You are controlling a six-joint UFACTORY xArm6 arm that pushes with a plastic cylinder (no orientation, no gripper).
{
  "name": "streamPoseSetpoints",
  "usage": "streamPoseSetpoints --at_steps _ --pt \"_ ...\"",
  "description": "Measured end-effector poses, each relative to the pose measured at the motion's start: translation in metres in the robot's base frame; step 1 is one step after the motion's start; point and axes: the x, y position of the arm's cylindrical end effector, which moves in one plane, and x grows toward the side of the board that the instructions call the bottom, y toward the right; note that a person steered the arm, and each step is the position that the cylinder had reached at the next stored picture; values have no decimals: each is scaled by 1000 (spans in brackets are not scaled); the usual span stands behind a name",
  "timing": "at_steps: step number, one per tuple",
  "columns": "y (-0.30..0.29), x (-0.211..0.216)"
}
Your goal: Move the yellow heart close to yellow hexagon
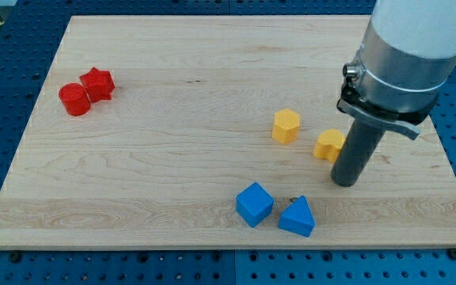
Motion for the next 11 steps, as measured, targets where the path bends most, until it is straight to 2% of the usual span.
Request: streamPoseSetpoints --at_steps 1,2,5,8,10,11 --pt "25 0" --pt "25 -11" --pt "2 -48" --pt "-26 -46" --pt "34 -1" --pt "42 -1"
